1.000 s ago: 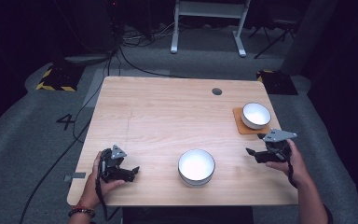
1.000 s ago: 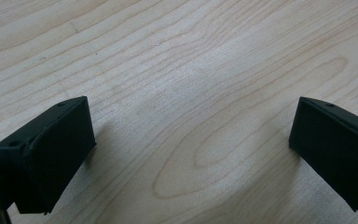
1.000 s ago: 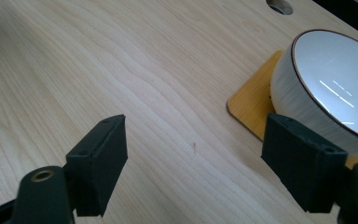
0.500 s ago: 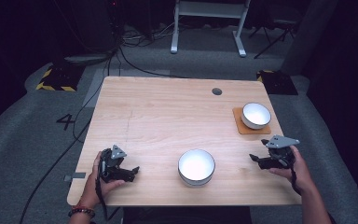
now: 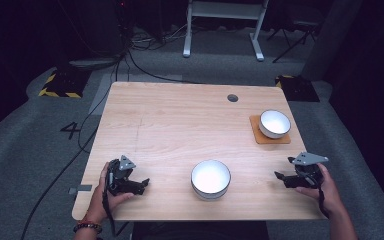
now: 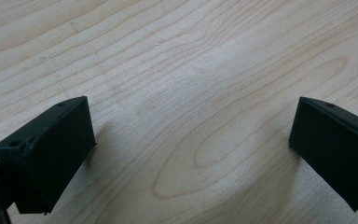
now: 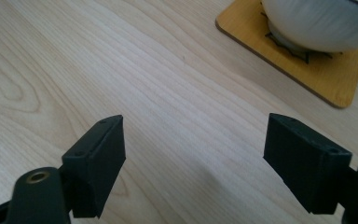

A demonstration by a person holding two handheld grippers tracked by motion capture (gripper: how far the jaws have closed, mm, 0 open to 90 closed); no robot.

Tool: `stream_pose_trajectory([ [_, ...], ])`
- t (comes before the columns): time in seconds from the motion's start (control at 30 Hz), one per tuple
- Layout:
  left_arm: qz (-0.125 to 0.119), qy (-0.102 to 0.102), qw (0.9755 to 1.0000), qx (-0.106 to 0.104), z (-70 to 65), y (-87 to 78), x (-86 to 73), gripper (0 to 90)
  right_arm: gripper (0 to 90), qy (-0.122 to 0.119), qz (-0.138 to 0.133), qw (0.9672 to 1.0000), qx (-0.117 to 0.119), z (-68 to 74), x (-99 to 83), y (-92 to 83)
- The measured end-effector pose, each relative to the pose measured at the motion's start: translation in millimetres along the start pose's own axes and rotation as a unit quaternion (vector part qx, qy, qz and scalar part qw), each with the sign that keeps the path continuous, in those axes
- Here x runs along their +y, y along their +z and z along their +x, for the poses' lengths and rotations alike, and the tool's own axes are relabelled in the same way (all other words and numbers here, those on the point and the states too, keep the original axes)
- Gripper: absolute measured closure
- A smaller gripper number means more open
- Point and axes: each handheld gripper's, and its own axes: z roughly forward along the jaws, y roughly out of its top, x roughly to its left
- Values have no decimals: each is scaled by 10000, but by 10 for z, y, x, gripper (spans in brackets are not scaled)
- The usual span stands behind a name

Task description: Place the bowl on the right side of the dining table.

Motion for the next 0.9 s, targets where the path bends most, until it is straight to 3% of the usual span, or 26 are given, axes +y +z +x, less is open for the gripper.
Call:
stream_pose_trajectory([
  [0.23, 2, -4, 10000, 12, -1, -2, 0, 1, 202, 240, 4, 9997, 23, -27, -161, -37],
  [0.43, -9, -4, 10000, 25, -2, 0, -1, 1, 200, 311, -6, 9995, 50, -66, -283, -43],
  [0.8, -19, -7, 10000, 25, -2, 2, -2, 1, 195, 776, -136, 9968, 127, -142, -498, -67],
  [0.9, 9, 3, 10000, 15, 0, -2, 0, 1, 192, 931, -170, 9952, 250, -167, -533, -72],
])
